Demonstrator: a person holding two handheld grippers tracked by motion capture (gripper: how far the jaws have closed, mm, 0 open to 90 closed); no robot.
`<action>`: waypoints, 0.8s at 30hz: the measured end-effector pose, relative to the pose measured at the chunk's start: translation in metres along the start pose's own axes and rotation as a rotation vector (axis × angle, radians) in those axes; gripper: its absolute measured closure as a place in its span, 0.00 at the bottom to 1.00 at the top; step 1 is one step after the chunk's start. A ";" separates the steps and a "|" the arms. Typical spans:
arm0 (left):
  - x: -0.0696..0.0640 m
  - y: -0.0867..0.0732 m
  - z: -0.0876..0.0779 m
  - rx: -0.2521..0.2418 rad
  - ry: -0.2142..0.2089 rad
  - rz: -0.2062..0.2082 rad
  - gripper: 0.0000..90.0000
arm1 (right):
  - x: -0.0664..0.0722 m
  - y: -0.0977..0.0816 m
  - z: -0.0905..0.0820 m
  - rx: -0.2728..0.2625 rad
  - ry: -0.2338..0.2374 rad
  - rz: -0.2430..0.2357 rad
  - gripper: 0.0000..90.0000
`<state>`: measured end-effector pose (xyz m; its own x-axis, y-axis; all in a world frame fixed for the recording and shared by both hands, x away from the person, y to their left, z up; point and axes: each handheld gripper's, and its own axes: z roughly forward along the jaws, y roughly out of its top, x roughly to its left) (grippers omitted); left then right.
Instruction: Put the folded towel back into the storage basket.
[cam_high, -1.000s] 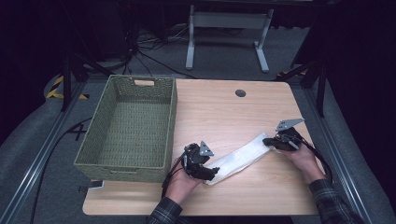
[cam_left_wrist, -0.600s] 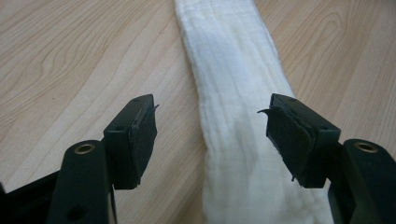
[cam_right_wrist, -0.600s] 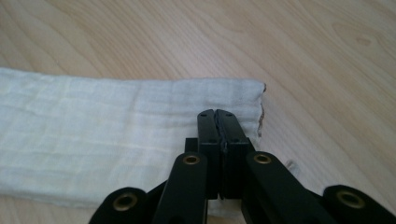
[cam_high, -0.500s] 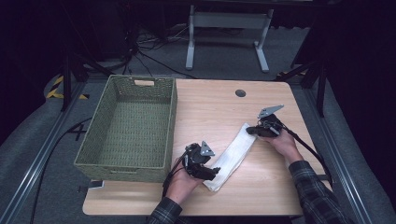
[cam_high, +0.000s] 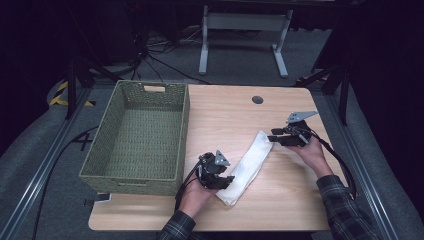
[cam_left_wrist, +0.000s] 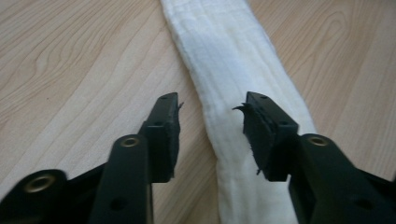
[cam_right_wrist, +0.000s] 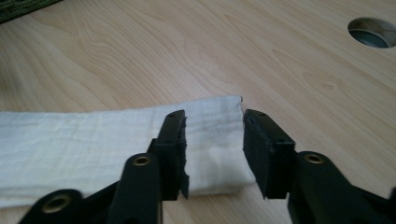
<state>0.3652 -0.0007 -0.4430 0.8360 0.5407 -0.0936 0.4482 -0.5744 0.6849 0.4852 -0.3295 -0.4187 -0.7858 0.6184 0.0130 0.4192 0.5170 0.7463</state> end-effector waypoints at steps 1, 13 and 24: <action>0.000 -0.001 0.000 0.002 0.001 -0.003 0.71 | 0.001 -0.002 -0.003 0.002 -0.011 0.002 0.61; 0.003 -0.009 0.009 0.105 -0.006 -0.036 0.99 | 0.015 -0.053 -0.041 0.007 -0.096 0.032 0.39; -0.007 -0.008 0.008 0.089 -0.066 -0.009 0.99 | 0.023 -0.068 -0.057 -0.009 -0.089 0.054 0.35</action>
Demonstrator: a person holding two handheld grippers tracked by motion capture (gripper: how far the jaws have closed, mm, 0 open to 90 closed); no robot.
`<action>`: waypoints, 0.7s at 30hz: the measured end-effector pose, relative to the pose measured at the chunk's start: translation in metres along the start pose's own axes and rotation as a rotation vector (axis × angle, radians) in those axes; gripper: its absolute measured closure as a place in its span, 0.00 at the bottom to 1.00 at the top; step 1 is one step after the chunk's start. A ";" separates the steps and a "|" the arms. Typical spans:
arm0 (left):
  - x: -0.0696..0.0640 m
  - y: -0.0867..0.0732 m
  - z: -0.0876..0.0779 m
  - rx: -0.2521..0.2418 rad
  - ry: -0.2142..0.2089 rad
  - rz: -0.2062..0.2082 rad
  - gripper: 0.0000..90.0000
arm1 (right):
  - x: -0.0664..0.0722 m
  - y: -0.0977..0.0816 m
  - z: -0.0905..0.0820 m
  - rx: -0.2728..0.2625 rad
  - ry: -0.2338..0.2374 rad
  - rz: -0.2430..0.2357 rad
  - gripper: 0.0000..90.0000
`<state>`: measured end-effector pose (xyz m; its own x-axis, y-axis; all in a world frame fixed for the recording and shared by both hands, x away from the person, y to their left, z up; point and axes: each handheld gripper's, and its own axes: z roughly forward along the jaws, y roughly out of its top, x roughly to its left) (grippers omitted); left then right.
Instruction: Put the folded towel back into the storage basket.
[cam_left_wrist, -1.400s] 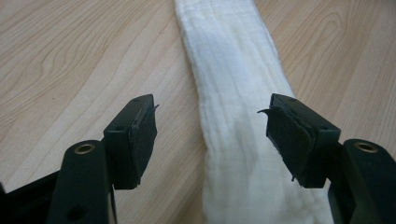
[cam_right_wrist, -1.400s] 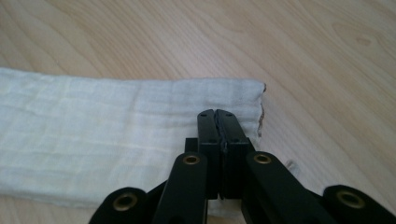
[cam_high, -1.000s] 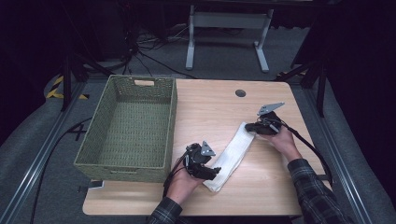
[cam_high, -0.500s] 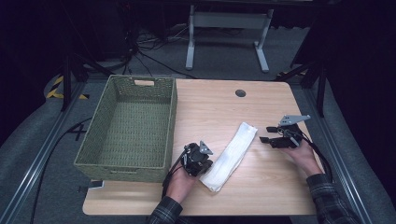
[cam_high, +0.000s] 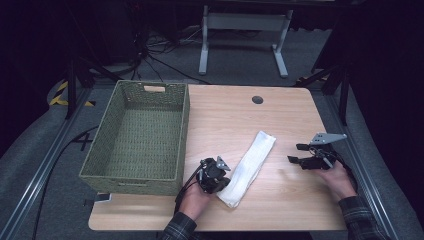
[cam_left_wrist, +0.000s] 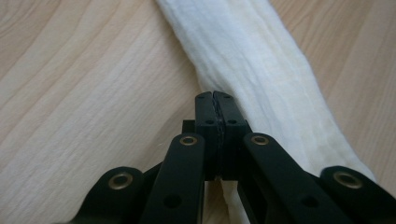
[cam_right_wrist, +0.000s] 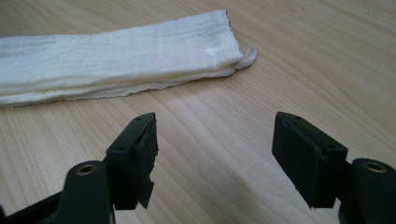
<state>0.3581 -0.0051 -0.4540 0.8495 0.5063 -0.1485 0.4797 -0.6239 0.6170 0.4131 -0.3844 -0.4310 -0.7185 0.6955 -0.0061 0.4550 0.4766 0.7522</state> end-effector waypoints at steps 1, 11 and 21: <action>-0.001 0.001 0.001 -0.003 -0.006 0.010 0.99 | 0.001 0.000 0.000 -0.003 0.006 -0.002 0.35; -0.027 0.010 0.015 -0.009 -0.094 0.082 0.99 | 0.005 -0.001 0.007 0.014 0.013 -0.019 0.34; -0.051 0.020 0.029 -0.017 -0.167 0.154 0.99 | 0.006 -0.001 0.011 0.016 0.012 -0.030 0.33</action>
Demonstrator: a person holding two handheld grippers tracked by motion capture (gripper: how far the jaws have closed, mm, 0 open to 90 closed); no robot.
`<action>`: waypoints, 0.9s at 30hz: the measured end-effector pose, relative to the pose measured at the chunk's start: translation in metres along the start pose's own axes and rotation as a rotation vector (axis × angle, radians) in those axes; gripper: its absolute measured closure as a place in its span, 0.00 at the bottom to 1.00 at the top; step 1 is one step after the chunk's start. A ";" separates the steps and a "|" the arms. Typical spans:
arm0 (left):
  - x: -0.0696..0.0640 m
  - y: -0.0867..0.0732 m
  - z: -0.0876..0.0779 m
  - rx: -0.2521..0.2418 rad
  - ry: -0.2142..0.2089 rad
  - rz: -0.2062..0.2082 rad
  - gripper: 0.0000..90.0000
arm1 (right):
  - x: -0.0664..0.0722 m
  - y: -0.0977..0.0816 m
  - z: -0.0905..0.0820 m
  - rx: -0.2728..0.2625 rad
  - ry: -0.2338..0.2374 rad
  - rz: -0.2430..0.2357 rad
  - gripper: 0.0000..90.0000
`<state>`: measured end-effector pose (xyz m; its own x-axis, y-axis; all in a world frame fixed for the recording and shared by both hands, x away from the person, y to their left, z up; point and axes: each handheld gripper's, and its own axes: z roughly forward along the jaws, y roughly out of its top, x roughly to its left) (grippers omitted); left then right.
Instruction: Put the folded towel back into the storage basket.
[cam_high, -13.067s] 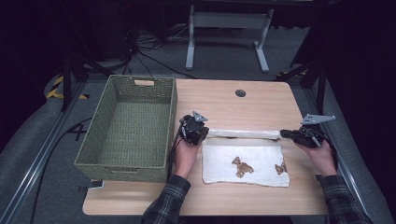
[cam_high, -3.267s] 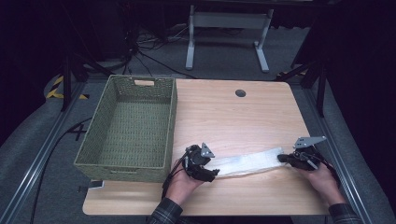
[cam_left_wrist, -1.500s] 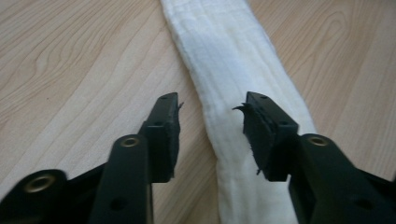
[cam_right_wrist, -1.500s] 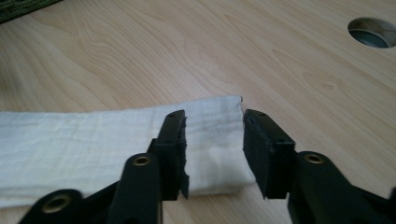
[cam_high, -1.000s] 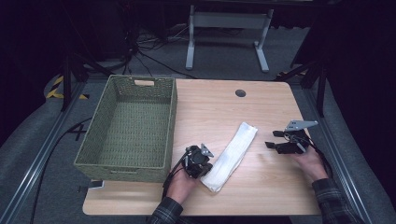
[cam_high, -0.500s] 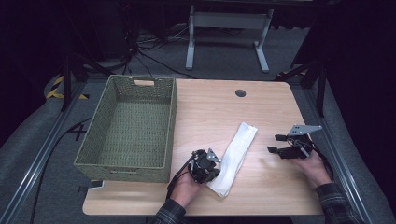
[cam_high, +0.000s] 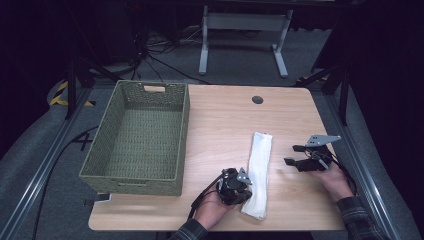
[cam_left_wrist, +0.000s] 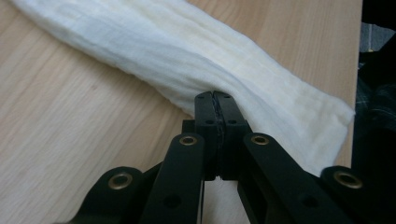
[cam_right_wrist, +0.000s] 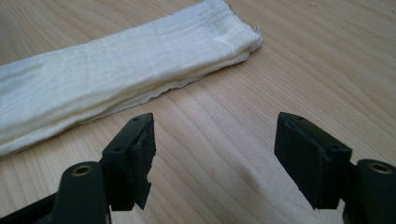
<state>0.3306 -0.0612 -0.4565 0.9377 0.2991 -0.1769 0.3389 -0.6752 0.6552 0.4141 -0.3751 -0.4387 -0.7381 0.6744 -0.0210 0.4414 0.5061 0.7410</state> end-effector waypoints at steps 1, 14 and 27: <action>-0.002 0.001 0.002 -0.004 -0.010 0.008 0.99 | 0.000 0.000 0.001 0.007 0.002 -0.001 0.33; 0.000 0.017 -0.011 -0.022 0.001 0.096 0.76 | 0.001 -0.002 0.005 0.026 0.003 -0.005 0.32; 0.010 0.045 0.011 0.012 -0.062 0.274 0.24 | 0.002 -0.003 0.008 0.041 0.009 -0.016 0.32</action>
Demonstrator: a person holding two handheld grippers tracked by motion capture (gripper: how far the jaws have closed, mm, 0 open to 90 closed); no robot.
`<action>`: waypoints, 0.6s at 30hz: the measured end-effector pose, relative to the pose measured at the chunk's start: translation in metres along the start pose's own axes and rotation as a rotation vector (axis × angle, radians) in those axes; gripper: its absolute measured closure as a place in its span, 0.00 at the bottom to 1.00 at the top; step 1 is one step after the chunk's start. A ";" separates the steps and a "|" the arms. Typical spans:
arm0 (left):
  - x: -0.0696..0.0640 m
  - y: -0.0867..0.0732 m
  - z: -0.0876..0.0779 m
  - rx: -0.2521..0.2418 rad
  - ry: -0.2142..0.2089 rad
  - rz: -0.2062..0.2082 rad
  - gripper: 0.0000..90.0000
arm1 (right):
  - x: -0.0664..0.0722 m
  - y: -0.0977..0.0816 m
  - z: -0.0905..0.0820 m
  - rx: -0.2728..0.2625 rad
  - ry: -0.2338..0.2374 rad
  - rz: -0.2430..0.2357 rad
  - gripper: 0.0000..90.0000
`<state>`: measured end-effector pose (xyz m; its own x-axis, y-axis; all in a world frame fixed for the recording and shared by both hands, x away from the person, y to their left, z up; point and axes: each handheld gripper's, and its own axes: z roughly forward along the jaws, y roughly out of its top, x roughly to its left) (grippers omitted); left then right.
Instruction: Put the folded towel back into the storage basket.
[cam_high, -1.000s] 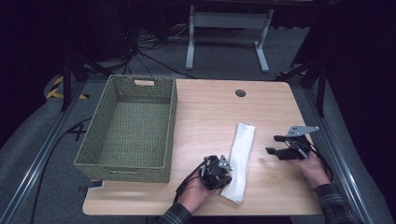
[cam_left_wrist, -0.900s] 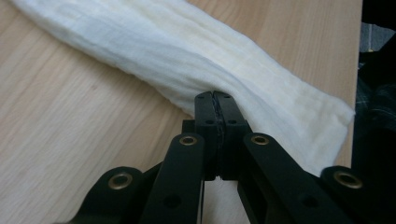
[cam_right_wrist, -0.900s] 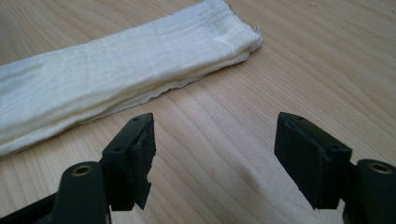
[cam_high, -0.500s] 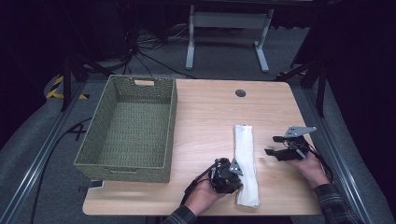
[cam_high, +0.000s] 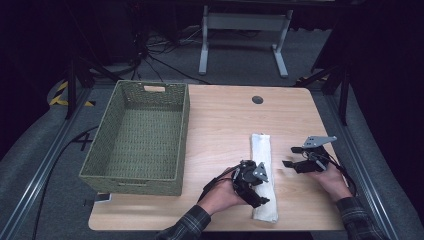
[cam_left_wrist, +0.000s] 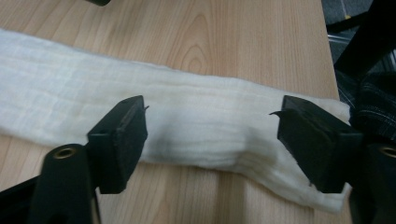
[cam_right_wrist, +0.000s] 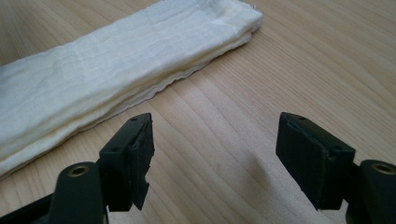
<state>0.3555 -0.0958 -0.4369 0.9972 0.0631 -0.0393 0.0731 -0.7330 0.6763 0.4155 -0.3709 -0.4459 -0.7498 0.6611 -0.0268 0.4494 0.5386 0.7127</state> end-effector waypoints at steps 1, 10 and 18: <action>0.001 0.000 0.003 0.000 0.007 0.011 0.21 | 0.000 0.000 0.001 0.007 0.000 -0.004 0.32; 0.005 0.001 0.024 0.030 -0.008 0.014 0.15 | 0.000 0.000 0.002 0.008 0.003 -0.001 0.32; 0.006 -0.003 0.029 0.044 0.010 0.032 0.20 | 0.000 0.000 0.000 0.005 0.006 0.001 0.32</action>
<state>0.3613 -0.1130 -0.4608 0.9989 0.0456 -0.0110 0.0420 -0.7640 0.6439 0.4156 -0.3708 -0.4464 -0.7520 0.6588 -0.0221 0.4529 0.5407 0.7089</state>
